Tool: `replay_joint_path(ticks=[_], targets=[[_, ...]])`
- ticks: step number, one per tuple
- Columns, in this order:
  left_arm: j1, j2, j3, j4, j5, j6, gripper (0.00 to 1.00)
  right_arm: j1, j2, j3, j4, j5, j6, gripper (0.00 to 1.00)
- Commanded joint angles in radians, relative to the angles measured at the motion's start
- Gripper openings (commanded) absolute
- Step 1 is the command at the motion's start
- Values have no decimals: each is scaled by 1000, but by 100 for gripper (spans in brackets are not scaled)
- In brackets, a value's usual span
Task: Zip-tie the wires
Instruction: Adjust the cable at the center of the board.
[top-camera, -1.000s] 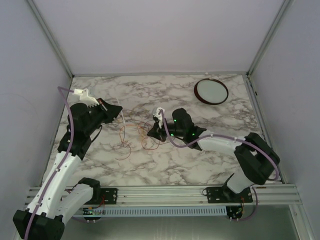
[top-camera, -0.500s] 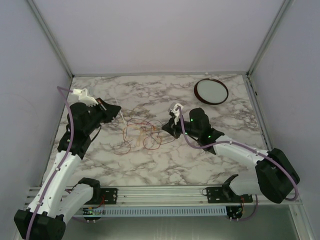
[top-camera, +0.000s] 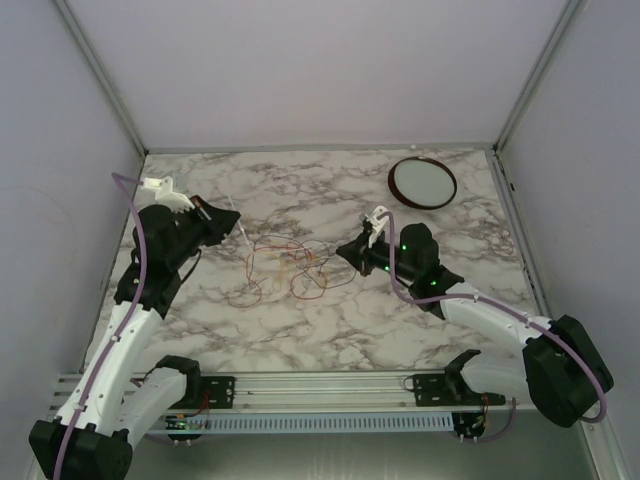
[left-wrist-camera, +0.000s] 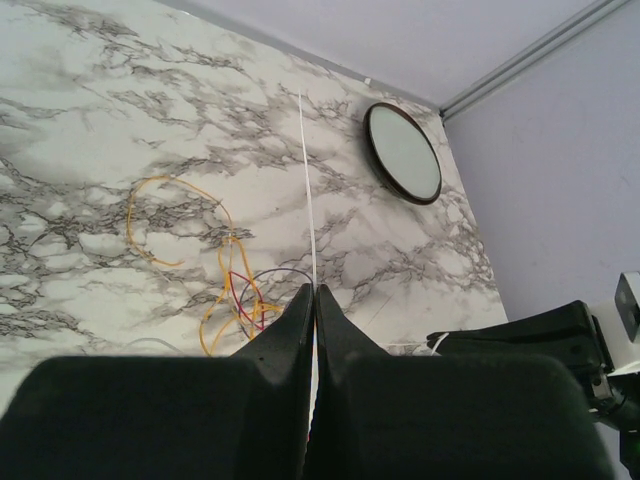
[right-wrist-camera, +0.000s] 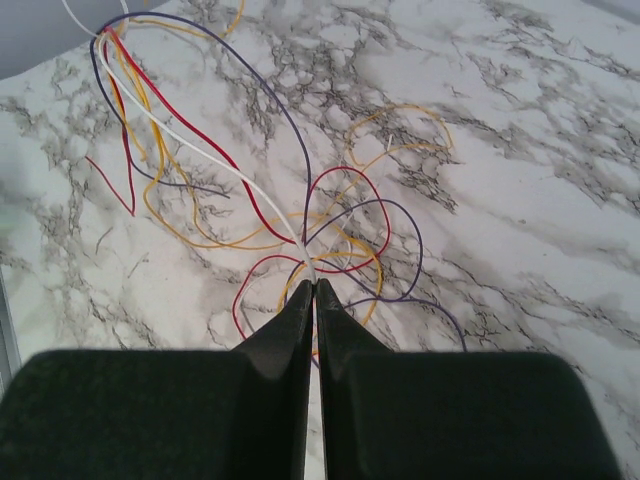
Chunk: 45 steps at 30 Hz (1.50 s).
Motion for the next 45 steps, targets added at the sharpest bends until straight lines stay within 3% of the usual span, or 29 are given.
replay_joint_path(ticks=[1,15,27,29,34,38,45], targets=[[10,-19,0,-4,14,10,0,-11,-3,10,73,-19,35,0],[21,-23,-1,-3,23,7,0,-45,-10,-26,76,47,42,0],[23,-23,-2,11,42,-1,0,-48,72,-5,123,-49,58,0],[23,-21,-6,15,43,-3,0,-47,77,8,118,-62,56,16],[24,-10,0,8,31,5,0,-47,45,49,39,-63,-21,42],[23,-3,3,12,39,8,0,-48,8,70,43,-126,-68,45],[24,-7,-6,33,50,-8,0,27,144,89,424,-265,81,42]])
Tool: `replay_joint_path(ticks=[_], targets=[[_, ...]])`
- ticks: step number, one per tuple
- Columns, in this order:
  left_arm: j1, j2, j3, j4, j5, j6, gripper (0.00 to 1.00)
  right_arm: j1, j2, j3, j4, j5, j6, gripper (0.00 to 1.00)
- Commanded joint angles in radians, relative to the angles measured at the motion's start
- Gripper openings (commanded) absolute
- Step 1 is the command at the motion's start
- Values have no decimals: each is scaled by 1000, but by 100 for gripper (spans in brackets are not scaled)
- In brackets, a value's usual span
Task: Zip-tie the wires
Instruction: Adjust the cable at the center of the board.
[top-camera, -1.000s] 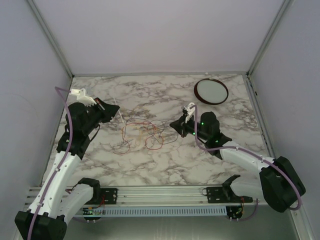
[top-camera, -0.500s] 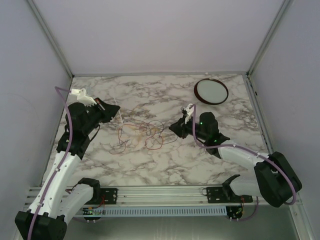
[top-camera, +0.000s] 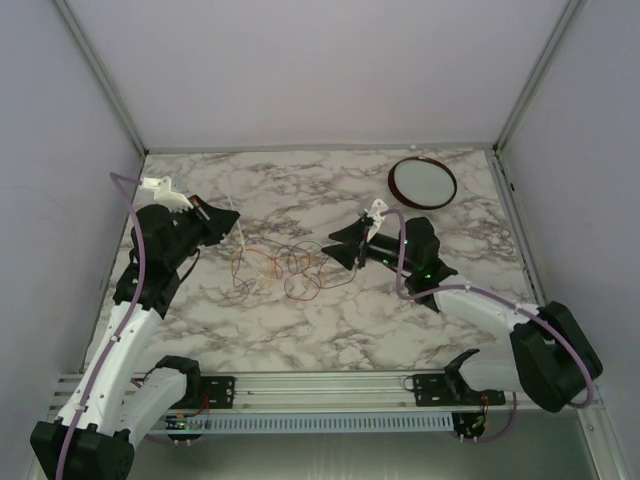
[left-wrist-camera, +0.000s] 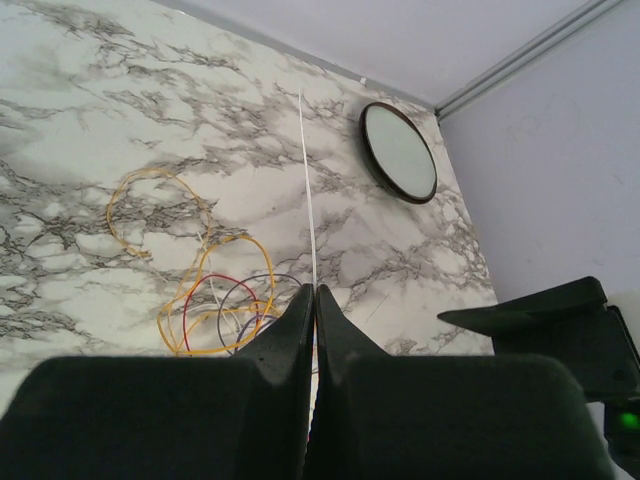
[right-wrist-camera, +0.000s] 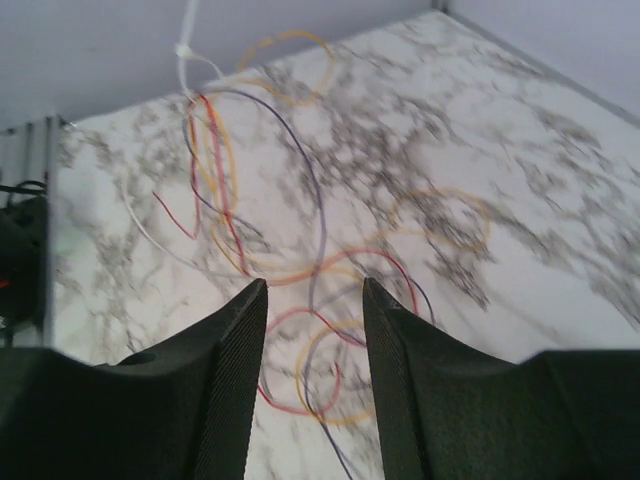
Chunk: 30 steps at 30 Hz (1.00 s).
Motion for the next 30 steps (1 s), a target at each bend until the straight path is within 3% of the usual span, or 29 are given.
replay_joint_path(ticks=[1,5,20,30], targets=[[5,-5,-7,32,24,-9,0,70,120,85,260,-100,77,39],[5,-4,-9,33,25,-11,0,135,255,179,344,-123,141,34],[5,-18,-43,72,58,-40,0,255,535,429,422,-130,166,37],[5,-27,-52,80,62,-53,0,272,597,506,412,-117,225,37]])
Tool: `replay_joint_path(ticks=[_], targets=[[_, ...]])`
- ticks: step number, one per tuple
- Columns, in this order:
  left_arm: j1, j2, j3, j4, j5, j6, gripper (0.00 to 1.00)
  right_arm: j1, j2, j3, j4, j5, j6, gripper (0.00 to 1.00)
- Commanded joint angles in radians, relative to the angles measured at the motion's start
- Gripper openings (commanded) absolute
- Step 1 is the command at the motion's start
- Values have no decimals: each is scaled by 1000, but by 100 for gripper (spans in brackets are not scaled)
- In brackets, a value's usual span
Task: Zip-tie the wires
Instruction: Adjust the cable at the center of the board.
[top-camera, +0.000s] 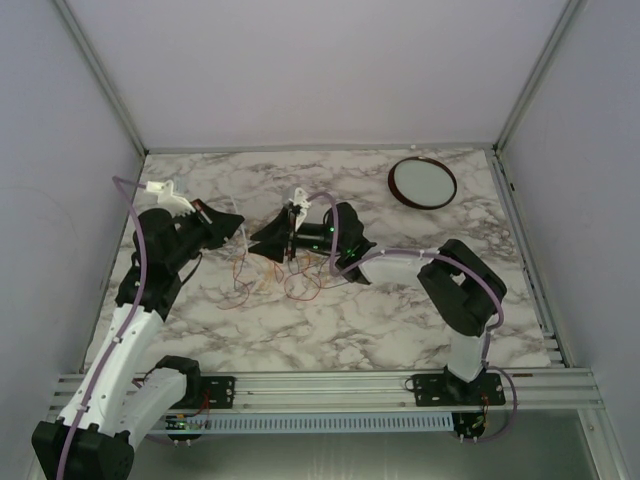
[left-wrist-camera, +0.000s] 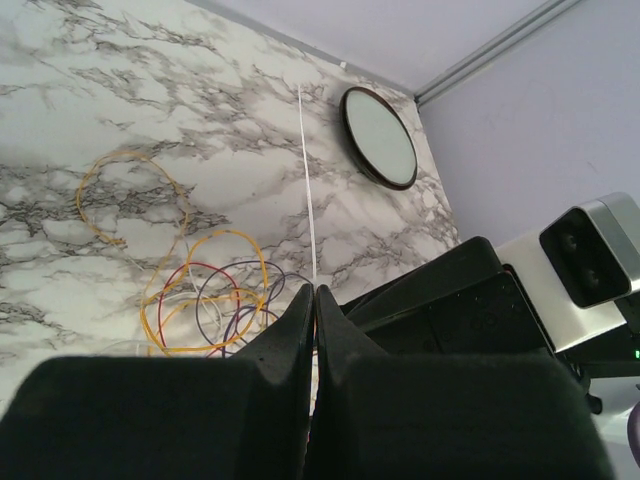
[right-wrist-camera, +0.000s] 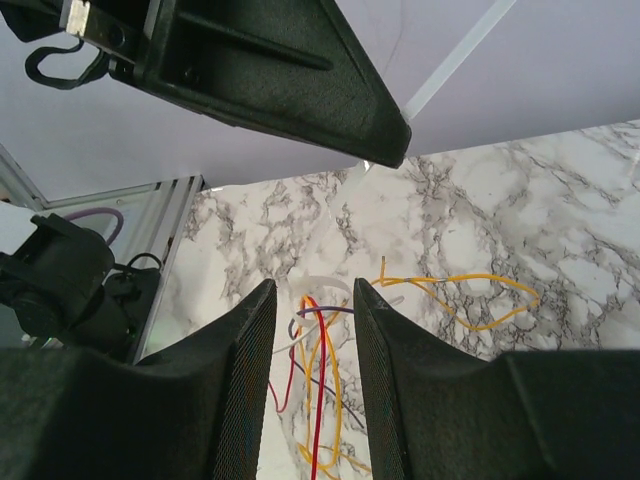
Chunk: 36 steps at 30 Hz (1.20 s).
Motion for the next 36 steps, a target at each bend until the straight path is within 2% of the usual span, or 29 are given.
replay_joint_path(ticks=[1,3,8,12,17,28,36], targets=[[4,-18,-17,52,7,-16,0,13,-18,28,43,-5,18,36],[5,-20,-26,67,-10,-36,0,17,-55,-21,17,39,-28,36],[5,-27,-51,107,-59,-91,0,61,-196,-170,-21,253,-275,36],[5,-21,-47,110,-67,-96,0,81,-246,-239,14,196,-370,34],[4,-22,-42,115,-70,-101,0,173,-227,-210,-191,137,-640,33],[3,-30,-36,130,-63,-121,0,213,-42,-18,-404,191,-720,34],[1,-50,-48,129,-55,-134,0,211,2,24,-447,241,-731,37]])
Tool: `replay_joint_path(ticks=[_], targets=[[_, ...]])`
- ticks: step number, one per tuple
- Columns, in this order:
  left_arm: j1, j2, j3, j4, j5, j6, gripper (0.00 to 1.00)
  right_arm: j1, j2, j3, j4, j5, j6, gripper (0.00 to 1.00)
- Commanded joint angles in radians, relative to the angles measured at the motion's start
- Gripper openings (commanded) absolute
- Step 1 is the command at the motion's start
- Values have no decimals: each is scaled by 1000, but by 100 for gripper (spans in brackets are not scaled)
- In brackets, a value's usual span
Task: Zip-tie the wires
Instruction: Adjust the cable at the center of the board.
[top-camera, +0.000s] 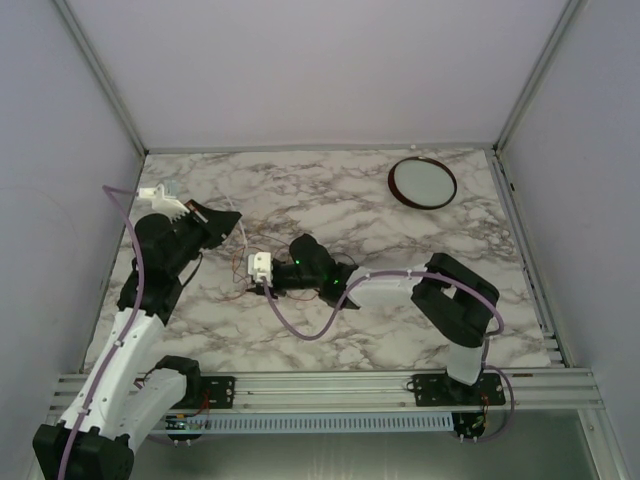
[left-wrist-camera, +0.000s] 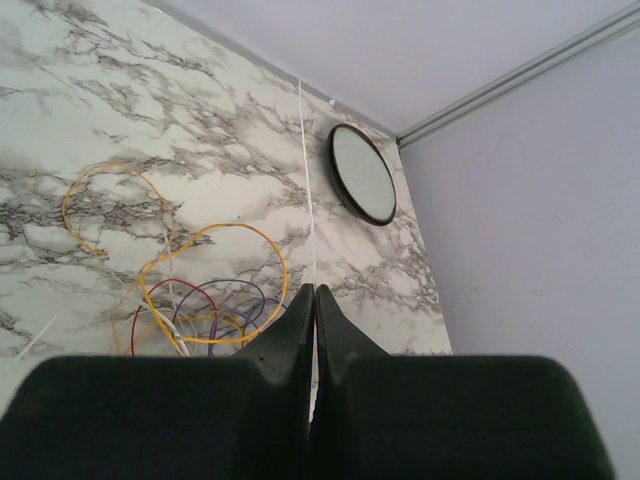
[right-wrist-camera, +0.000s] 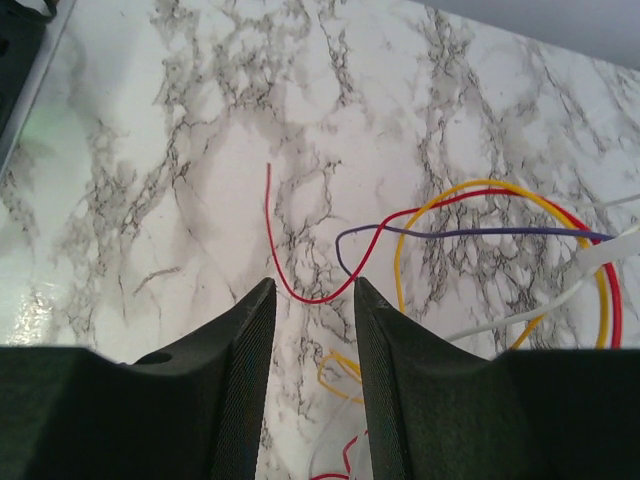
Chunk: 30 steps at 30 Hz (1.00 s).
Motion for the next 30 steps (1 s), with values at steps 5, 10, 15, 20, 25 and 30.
replay_joint_path(ticks=[5,10,15,20,25,30], targets=[[0,-44,-4,47,7,-24,0,5,24,72,-67,100,-55,38],[-6,-43,-8,47,4,-31,0,7,4,41,-4,122,-77,42],[-14,-41,-7,47,-2,-32,0,11,-20,18,26,151,-117,43],[-21,-38,-5,48,-4,-35,0,13,-29,12,13,176,-165,43],[-31,-39,-7,50,-9,-41,0,14,-23,23,9,187,-184,42],[-39,-35,-18,55,-25,-43,0,22,-40,12,24,200,-215,40]])
